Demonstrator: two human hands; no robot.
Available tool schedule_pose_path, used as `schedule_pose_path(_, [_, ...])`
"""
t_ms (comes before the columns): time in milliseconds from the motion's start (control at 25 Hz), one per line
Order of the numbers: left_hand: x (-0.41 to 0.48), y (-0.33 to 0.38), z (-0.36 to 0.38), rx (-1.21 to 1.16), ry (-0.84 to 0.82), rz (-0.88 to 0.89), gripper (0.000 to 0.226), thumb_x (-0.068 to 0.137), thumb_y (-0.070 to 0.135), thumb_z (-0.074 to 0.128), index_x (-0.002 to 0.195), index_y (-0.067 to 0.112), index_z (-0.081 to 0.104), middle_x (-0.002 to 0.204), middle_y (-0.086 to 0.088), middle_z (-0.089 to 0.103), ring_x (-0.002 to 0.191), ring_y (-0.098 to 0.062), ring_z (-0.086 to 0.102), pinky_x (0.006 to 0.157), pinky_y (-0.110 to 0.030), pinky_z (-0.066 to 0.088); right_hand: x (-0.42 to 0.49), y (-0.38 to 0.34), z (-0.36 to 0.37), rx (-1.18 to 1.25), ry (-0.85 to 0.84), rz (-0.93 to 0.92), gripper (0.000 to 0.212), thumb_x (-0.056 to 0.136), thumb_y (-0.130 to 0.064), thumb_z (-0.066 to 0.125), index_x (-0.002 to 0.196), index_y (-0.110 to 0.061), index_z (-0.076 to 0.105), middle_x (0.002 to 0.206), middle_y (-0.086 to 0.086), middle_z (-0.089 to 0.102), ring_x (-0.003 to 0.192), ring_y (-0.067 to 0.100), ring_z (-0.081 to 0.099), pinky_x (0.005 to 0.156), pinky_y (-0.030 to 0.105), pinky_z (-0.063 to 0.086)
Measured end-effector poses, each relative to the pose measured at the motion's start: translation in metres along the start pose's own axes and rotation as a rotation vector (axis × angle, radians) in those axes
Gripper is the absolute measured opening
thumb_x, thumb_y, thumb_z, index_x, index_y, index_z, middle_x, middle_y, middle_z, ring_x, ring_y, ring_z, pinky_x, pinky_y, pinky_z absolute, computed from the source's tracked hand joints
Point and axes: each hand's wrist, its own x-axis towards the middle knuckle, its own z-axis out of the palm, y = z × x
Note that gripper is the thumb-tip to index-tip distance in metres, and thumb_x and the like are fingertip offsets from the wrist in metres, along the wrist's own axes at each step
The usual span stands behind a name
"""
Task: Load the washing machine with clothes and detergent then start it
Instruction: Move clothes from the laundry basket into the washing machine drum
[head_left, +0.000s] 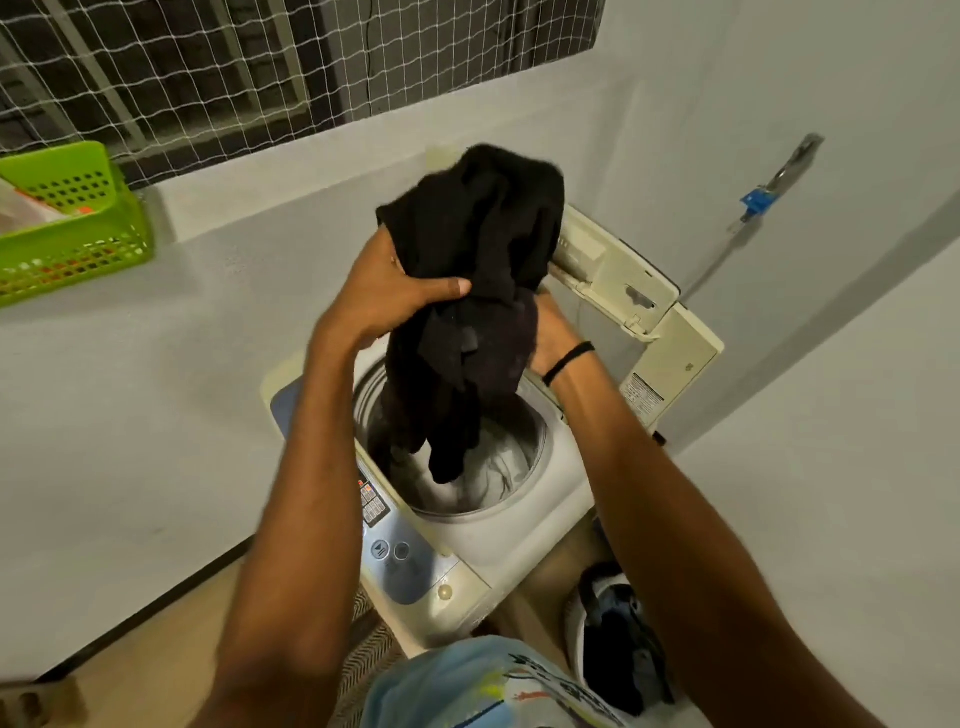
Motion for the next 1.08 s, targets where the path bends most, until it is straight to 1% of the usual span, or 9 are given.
schedule_pose_path(120, [0.017,-0.062,0.028,0.115,-0.007,-0.185,0.097,0.056,0.042,0.091,0.142,0.02,0.05,0.14,0.004,0.057,0.126,-0.016,0.056,0.109,-0.037,0.045,0.018,0.055,-0.012,-0.134,-0.03,0.18,0.018,0.102,-0.009,0.045,0.104,-0.01,0.063,0.095,0.015,0.063,0.079,0.018,0.067,0.074,0.035,0.056])
schedule_pose_path(240, [0.016,-0.128,0.055,0.383,-0.138,-0.443,0.089,0.066,0.046,0.085,0.142,0.017,0.049,0.141,-0.008,0.056,0.127,-0.027,0.054,0.108,-0.041,0.045,0.016,0.096,-0.035,-0.331,0.093,0.415,0.036,0.096,0.0,0.049,0.131,-0.008,0.051,0.105,0.012,0.058,0.093,0.028,0.059,0.082,0.048,0.051])
schedule_pose_path(320, [0.007,-0.177,0.066,0.521,-0.211,-0.598,0.095,0.057,0.062,0.079,0.136,0.014,0.054,0.134,-0.01,0.06,0.122,-0.03,0.058,0.102,-0.04,0.048,0.013,0.114,-0.058,-0.439,0.162,0.494,0.041,0.093,0.002,0.051,0.133,-0.002,0.048,0.11,0.011,0.052,0.1,0.03,0.056,0.089,0.046,0.051])
schedule_pose_path(400, [0.001,-0.215,0.079,0.539,-0.262,-0.692,0.101,0.052,0.07,0.074,0.13,0.009,0.056,0.13,-0.014,0.063,0.116,-0.032,0.061,0.098,-0.041,0.051,0.014,0.131,-0.085,-0.401,0.21,0.526,0.036,0.091,0.002,0.052,0.127,0.004,0.053,0.1,0.013,0.056,0.085,0.026,0.06,0.09,0.044,0.055])
schedule_pose_path(520, [-0.02,-0.189,0.106,0.507,-0.332,-0.693,0.066,0.08,0.049,0.073,0.125,0.002,0.061,0.122,-0.015,0.064,0.114,-0.035,0.062,0.092,-0.038,0.053,0.001,0.141,-0.118,-0.353,0.222,0.499,0.017,0.09,0.003,0.053,0.104,-0.002,0.061,0.086,0.01,0.06,0.078,0.022,0.062,0.088,0.043,0.057])
schedule_pose_path(600, [-0.033,-0.167,0.138,0.475,-0.382,-0.645,0.047,0.087,0.041,0.07,0.109,0.0,0.069,0.103,-0.014,0.068,0.106,-0.035,0.066,0.086,-0.034,0.052,-0.018,0.142,-0.141,-0.269,0.279,0.472,0.012,0.091,0.002,0.054,0.093,-0.007,0.061,0.087,0.01,0.064,0.078,0.022,0.065,0.079,0.036,0.059])
schedule_pose_path(760, [-0.058,-0.139,0.215,0.493,-0.421,-0.448,0.037,0.088,0.041,0.065,0.076,0.005,0.064,0.081,-0.011,0.07,0.08,-0.026,0.065,0.075,-0.034,0.05,-0.072,0.154,-0.195,-0.039,0.402,0.46,0.013,0.093,0.002,0.053,0.087,-0.005,0.063,0.075,0.011,0.066,0.064,0.019,0.064,0.063,0.026,0.058])
schedule_pose_path(920, [-0.095,-0.131,0.301,0.413,-0.474,-0.322,0.023,0.09,0.039,0.066,0.084,0.017,0.062,0.086,0.001,0.069,0.083,-0.02,0.064,0.079,-0.032,0.049,-0.137,0.187,-0.254,0.115,0.595,0.52,0.025,0.095,0.005,0.048,0.075,-0.008,0.057,0.063,0.01,0.056,0.045,0.013,0.053,0.043,0.019,0.046])
schedule_pose_path(1080, [-0.141,-0.152,0.385,0.495,-0.717,-0.332,0.016,0.095,0.034,0.059,0.094,0.019,0.065,0.095,0.001,0.07,0.092,-0.02,0.064,0.081,-0.028,0.045,-0.194,0.26,-0.323,0.08,0.728,0.622,0.045,0.088,0.003,0.05,0.048,-0.017,0.05,0.053,0.01,0.045,0.045,0.02,0.043,0.052,0.033,0.041])
